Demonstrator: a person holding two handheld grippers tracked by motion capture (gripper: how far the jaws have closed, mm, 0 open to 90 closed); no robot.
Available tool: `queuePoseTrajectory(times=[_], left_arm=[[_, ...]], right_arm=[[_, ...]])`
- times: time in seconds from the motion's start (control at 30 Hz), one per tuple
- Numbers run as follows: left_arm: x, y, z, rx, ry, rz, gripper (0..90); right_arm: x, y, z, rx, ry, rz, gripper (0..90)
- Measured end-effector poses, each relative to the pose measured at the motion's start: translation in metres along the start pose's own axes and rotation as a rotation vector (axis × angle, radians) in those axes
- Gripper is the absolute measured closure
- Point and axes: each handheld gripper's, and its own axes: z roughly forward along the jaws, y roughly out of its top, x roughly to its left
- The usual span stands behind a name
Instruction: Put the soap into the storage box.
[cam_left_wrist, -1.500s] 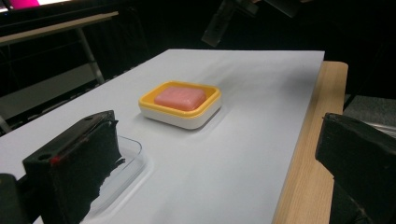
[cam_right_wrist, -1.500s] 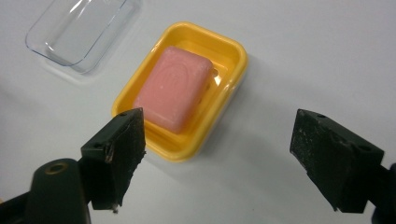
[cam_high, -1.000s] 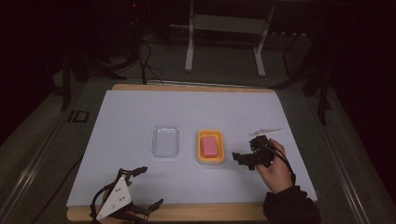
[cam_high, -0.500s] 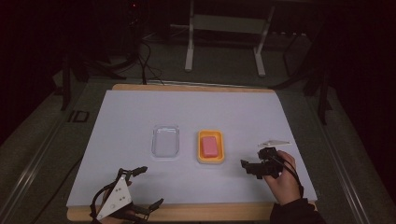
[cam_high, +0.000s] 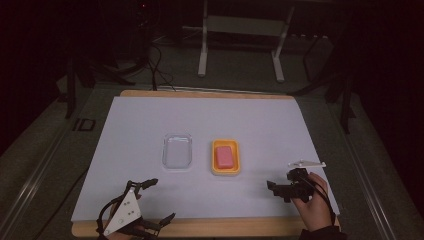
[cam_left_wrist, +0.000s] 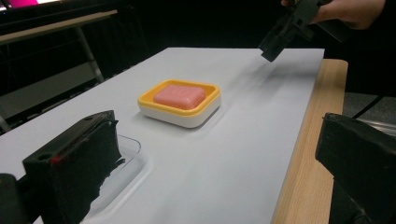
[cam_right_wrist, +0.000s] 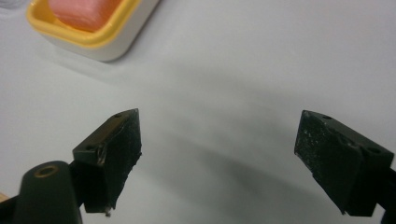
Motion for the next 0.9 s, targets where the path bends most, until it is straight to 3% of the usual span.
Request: queuePoseTrajectory(times=[0.17,0.2,0.27,0.6,0.9], left_arm=[[0.000,0.000,0.000,0.000,-0.002,0.000,0.4],[0.000,0.001,-0.001,-0.002,-0.003,0.001,0.4],[0.000,0.001,-0.001,-0.005,-0.005,0.000,0.4],[-0.001,0.001,0.001,0.005,-0.015,-0.006,0.4],[0.000,0.001,0.001,0.006,-0.014,-0.008,0.4]], right_arm=[[-0.005,-0.007,-0.003,-0.005,-0.017,0.009,14.8],[-0.009,-0.010,-0.005,-0.025,0.012,0.017,14.8],[-0.011,-0.013,-0.008,-0.043,0.018,0.034,15.3],[-0.023,-0.014,-0.008,-0.045,-0.048,0.059,17.1],[-0.030,-0.015,-0.008,-0.033,-0.055,0.092,17.3]])
